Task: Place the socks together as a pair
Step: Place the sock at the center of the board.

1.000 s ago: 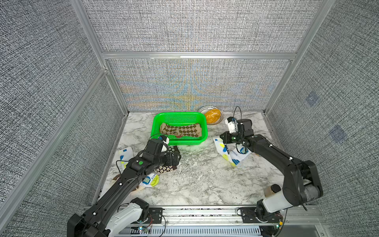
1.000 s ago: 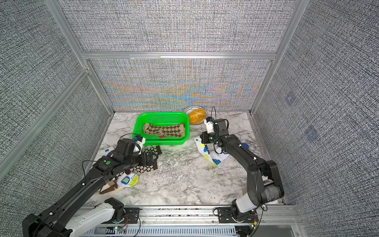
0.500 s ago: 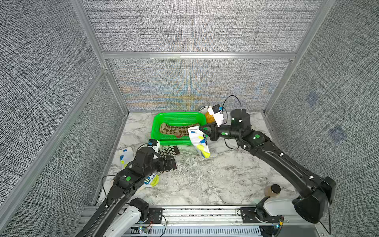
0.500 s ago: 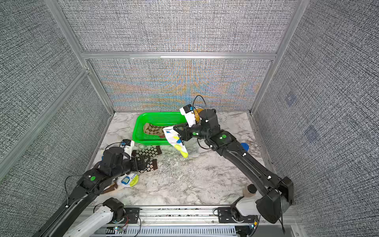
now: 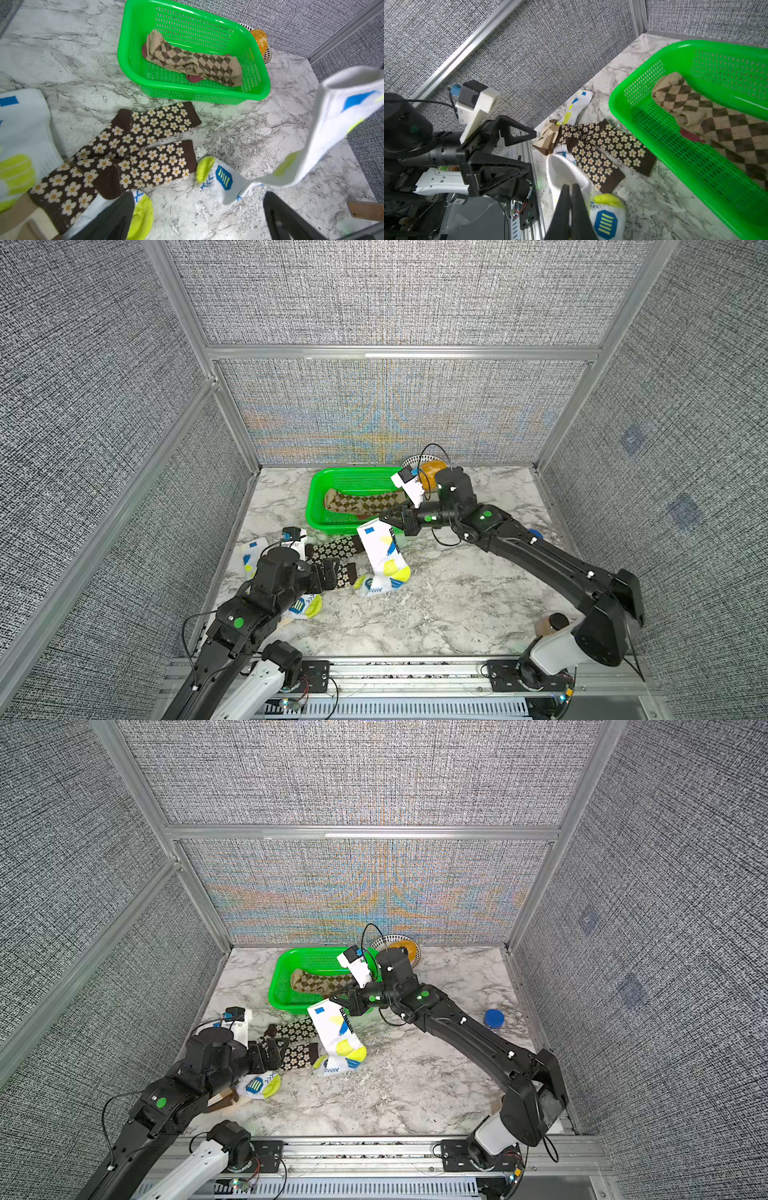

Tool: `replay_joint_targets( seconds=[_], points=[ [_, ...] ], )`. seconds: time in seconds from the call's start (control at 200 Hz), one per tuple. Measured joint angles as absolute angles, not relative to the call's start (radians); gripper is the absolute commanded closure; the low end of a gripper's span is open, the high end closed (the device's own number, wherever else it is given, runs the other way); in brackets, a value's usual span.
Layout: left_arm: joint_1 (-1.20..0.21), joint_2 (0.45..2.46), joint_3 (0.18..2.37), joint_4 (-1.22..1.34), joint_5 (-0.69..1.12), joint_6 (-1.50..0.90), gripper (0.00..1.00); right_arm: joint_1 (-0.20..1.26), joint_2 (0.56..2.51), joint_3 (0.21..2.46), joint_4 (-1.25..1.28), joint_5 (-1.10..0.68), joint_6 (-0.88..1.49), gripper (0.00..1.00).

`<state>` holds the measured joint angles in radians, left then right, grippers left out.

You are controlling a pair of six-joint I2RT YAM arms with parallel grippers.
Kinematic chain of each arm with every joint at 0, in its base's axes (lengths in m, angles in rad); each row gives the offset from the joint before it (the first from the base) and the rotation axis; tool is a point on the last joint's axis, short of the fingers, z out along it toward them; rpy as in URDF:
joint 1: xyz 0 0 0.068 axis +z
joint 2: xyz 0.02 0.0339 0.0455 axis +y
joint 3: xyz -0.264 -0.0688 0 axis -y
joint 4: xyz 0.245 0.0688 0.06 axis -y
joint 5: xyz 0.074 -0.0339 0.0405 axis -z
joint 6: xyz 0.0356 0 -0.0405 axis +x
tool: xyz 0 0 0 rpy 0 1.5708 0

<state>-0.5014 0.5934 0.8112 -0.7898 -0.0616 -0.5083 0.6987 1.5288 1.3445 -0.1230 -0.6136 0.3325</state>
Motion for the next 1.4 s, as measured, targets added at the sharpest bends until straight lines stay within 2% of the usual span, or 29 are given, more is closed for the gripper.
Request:
replay_joint_targets(
  seconds=[0.19, 0.395, 0.54, 0.7, 0.876, 1.036, 1.191, 1.396],
  points=[
    [-0.501, 0.614, 0.817, -0.786, -0.064, -0.508, 0.01, 0.694, 1.466, 1.269, -0.041, -0.576, 0.44, 1.0],
    [-0.515, 0.768, 0.827, -0.727, 0.038, -0.508, 0.02, 0.622, 1.364, 1.147, -0.003, -0.502, 0.566, 1.0],
    [-0.517, 0.757, 0.841, -0.707, 0.048, -0.505, 0.02, 0.682, 1.322, 1.221, -0.016, -0.492, 0.569, 1.0],
    [-0.517, 0.728, 0.87, -0.723, 0.01, -0.487, 0.01, 0.796, 1.315, 1.275, -0.057, -0.4, 0.605, 1.0],
    [-0.517, 0.698, 0.913, -0.765, -0.055, -0.465, 0.01, 0.933, 1.356, 1.294, -0.041, -0.337, 0.71, 1.0],
    [-0.517, 0.727, 0.949, -0.78, -0.084, -0.447, 0.01, 0.986, 1.365, 1.311, 0.03, -0.316, 0.809, 1.0],
    [-0.518, 0.789, 0.945, -0.772, -0.083, -0.445, 0.01, 0.937, 1.297, 1.241, 0.096, -0.26, 0.865, 1.0],
    [-0.55, 0.884, 0.92, -0.713, -0.063, -0.445, 0.01, 0.699, 1.176, 0.911, 0.162, -0.215, 0.95, 1.0]
  ],
)
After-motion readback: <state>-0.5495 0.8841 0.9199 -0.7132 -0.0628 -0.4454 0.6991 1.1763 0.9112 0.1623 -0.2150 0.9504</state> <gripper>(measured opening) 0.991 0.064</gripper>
